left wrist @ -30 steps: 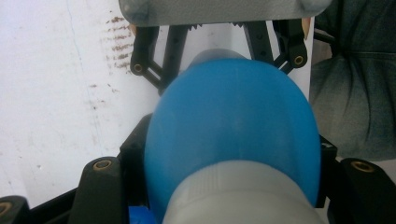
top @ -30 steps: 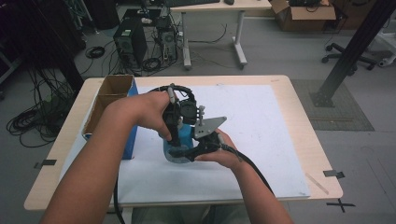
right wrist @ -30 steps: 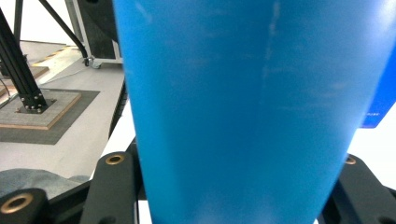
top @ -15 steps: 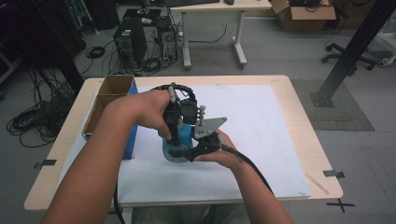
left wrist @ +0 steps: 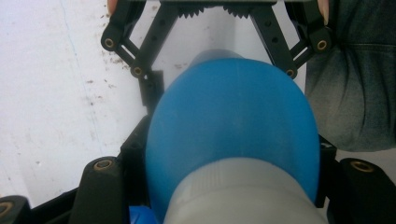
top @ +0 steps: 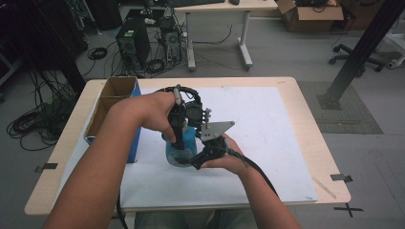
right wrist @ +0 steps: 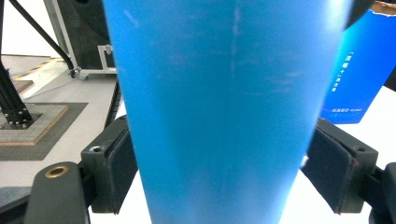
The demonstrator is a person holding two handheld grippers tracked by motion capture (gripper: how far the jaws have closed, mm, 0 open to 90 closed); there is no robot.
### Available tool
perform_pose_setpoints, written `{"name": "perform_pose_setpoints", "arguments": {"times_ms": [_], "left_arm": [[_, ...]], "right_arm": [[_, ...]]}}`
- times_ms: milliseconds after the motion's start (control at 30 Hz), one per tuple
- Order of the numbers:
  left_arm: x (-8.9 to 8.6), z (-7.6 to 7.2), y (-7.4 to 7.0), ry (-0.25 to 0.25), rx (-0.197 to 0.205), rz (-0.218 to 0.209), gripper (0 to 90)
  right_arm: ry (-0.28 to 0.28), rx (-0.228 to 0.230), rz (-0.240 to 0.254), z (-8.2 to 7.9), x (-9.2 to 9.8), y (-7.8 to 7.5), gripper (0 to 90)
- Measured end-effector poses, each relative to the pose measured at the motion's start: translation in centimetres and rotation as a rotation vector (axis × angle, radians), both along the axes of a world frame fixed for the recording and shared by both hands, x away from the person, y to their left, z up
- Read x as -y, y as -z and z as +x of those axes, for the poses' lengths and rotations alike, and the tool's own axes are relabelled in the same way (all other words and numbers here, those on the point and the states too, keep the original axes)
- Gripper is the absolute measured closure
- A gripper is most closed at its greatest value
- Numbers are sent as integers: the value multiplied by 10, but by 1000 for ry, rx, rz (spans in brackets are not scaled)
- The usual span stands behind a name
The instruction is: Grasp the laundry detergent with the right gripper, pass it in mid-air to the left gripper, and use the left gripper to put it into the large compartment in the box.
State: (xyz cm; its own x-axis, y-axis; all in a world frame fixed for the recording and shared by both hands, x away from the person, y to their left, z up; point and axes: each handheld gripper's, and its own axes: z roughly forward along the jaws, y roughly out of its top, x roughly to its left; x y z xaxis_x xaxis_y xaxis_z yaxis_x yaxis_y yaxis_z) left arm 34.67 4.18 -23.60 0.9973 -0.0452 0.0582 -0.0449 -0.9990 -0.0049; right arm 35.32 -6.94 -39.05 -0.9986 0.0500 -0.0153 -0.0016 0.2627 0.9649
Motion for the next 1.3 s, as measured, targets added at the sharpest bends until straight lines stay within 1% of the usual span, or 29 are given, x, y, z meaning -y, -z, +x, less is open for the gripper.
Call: {"name": "perform_pose_setpoints", "arguments": {"times_ms": [167,367,400,533,633,667,833,1000,1033,1133,1300], "left_arm": [[1,0,-1,-9,-1,1,384],[3,-2,-3,-17,-4,12,384],[3,-2,-3,-21,-7,15,384],[2,0,-3,-36,-3,15,384],[2,1,-3,-50,-2,25,384],[2,1,-3,-57,-4,33,384],[1,2,-4,-73,1,40,385],[0,4,-5,-114,-5,64,385],[0,4,-5,-116,-6,68,385],[-1,5,-5,-124,-8,68,385],[-3,6,-7,-136,-26,63,385]], "right_arm": [[21,-2,5,0,4,-1,149],[29,10,-8,-2,10,-4,134],[29,7,-11,-3,12,-6,132],[29,20,-29,-7,19,-11,101],[31,33,-42,-10,25,-16,89],[36,38,-49,-10,28,-18,84],[59,48,-74,-10,42,-25,57],[84,63,-97,-9,53,-33,47],[90,63,-101,-9,55,-34,47],[109,76,-110,-6,62,-38,45],[134,84,-123,-3,72,-44,46]]}}
